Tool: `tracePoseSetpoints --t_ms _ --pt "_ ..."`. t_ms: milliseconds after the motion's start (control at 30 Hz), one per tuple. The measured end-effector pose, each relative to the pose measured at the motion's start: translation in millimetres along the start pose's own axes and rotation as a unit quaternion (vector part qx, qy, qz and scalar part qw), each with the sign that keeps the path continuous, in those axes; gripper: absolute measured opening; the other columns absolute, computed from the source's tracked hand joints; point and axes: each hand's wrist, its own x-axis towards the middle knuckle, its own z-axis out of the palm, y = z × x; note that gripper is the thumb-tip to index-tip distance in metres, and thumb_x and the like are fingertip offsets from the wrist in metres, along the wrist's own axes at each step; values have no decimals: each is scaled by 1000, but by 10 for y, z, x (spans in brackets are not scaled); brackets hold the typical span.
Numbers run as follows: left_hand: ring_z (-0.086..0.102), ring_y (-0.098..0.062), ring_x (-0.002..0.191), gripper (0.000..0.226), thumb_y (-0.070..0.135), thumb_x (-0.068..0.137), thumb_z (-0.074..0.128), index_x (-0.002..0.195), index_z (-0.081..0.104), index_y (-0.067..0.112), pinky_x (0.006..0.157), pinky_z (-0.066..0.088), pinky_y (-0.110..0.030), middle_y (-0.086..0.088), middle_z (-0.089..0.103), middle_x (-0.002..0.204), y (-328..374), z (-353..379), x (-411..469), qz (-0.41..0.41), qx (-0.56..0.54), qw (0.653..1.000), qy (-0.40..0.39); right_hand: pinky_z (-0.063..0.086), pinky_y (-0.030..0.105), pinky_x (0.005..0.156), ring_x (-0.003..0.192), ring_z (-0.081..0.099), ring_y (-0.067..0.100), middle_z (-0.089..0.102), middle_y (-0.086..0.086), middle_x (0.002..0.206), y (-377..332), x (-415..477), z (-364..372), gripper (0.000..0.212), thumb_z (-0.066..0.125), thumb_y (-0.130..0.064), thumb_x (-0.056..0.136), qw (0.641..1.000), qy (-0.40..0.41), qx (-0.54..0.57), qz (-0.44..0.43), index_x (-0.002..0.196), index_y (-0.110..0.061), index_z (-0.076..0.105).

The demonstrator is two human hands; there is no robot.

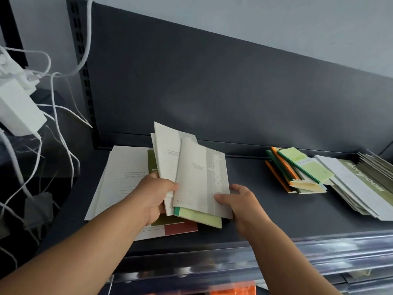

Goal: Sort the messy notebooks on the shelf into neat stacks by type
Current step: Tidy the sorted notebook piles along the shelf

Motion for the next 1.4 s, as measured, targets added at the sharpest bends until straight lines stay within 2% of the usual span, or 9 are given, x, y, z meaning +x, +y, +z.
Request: tracePoseSetpoints --t_ms 100,300,467,600,767,1000,1233,1333,1400 --pt "63 -27 96 45 -8 89 56 123 56 21 70 53 -41 -7 66 109 28 67 -32 30 -14 999 -5 57 44 81 97 68 29 71 9 109 -66 -39 -74 41 71 -6 83 997 -36 58 22 121 -5 57" --pt "64 -21 94 35 3 88 63 115 61 26 64 51 -37 1 70 106 68 322 -139 75 -4 997 -26 57 38 55 91 66 27 67 9 107 -201 -184 -320 18 57 -5 94 996 -53 65 11 110 -11 55" --pt "66 -25 95 16 28 94 57 107 66 25 70 53 -42 -1 73 100 115 667 -231 70 -3 996 -46 56 39 57 95 66 28 67 9 111 -242 -226 -644 26 58 -5 94 996 -30 83 -7 118 -13 54" --pt "64 -22 94 17 25 98 52 108 65 23 68 51 -39 -2 71 104 63 1063 -266 78 -11 995 -61 57 40 60 96 66 29 68 8 110 -262 -239 -1051 30 60 -3 91 995 -1 96 -29 118 -16 56" --pt "64 -24 100 18 24 99 51 111 64 24 87 51 -47 -1 70 106 -97 1644 -358 88 -2 994 -59 57 38 62 92 68 26 71 4 103 -298 -316 -1687 26 61 -1 90 993 15 104 -61 109 -19 60" --pt "67 -16 90 13 15 91 64 96 65 27 67 52 -32 2 73 96 -373 2422 -546 141 27 988 -53 60 46 75 90 70 26 71 7 103 -333 -379 -2349 24 72 -9 84 992 29 81 -90 104 -16 61" --pt "66 -23 91 19 5 91 61 92 62 24 78 55 -44 -2 70 96 -540 2828 -608 181 -30 982 37 59 39 72 99 67 28 69 10 114 -308 -383 -2791 29 60 -5 91 984 -120 126 -50 119 -12 57" --pt "66 -23 87 18 5 92 60 91 61 23 63 54 -40 -2 69 94 -575 2891 -574 178 -63 980 68 56 35 78 103 64 27 66 11 119 -253 -327 -2906 38 54 8 89 978 -169 105 -57 121 -13 56" --pt "66 -22 85 18 6 92 60 91 61 24 60 53 -38 -2 70 93 -554 2897 -544 176 -73 978 83 54 29 70 94 63 24 67 11 114 -236 -274 -2954 35 53 9 91 978 -172 99 -64 117 -14 58"
